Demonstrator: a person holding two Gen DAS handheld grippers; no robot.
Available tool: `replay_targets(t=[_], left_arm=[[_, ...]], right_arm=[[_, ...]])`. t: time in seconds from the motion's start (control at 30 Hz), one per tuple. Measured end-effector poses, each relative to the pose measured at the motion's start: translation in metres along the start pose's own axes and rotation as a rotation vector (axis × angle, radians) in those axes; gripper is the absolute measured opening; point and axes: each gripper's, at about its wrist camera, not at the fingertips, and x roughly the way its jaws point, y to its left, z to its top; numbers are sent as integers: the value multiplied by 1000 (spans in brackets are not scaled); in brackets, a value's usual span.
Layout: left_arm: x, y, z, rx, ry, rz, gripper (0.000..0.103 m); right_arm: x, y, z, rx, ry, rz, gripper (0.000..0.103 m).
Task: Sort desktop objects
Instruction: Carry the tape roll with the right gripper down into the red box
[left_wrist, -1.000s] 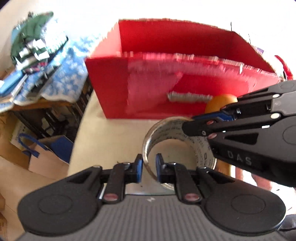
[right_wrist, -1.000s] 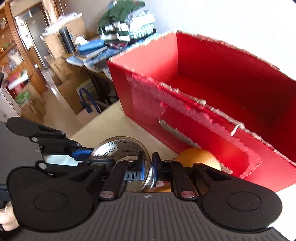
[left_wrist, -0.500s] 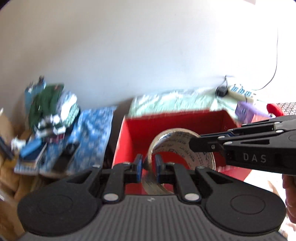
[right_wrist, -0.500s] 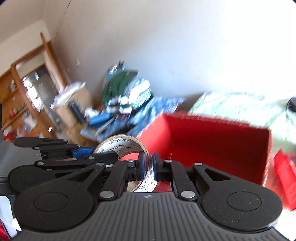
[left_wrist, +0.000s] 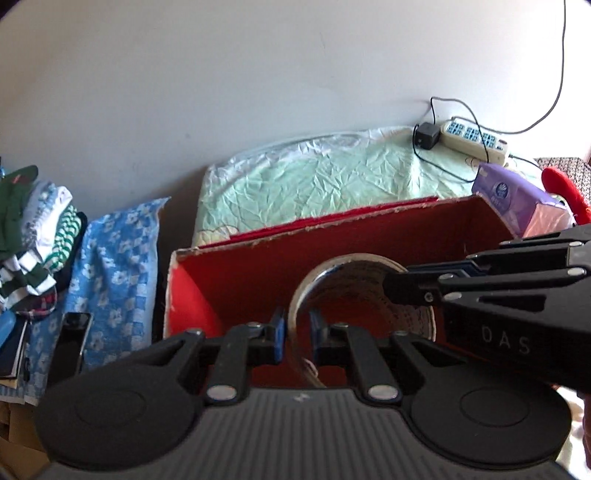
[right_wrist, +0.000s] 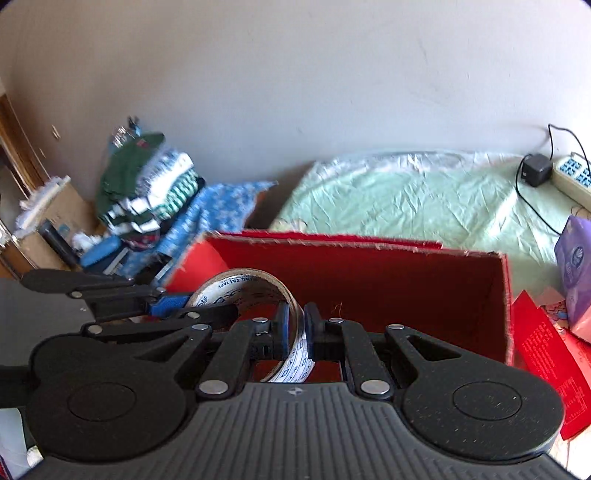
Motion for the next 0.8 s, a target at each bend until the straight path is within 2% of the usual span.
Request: replay_targets(t=[0.17, 0.3, 0.37, 0.53, 0.73, 0.8], left_arm=[[45, 19, 3, -9, 133, -10, 8], [63, 36, 0, -27, 207, -5, 12], [66, 43, 1, -51, 231, -30, 11], [59, 46, -1, -74, 201, -72, 24], [48, 53, -6, -115, 119, -113, 20], [41, 56, -8, -129, 66, -111, 17]], right_arm=[[43, -8, 4, 58, 141, -29, 10], [68, -7, 6, 104, 234, -27, 10], [78, -3, 10, 113, 267, -32, 10], [94, -5, 11, 139, 358, -71, 10], [99, -4, 12, 158, 407, -106, 11], [101, -4, 13, 167, 419, -115, 11]])
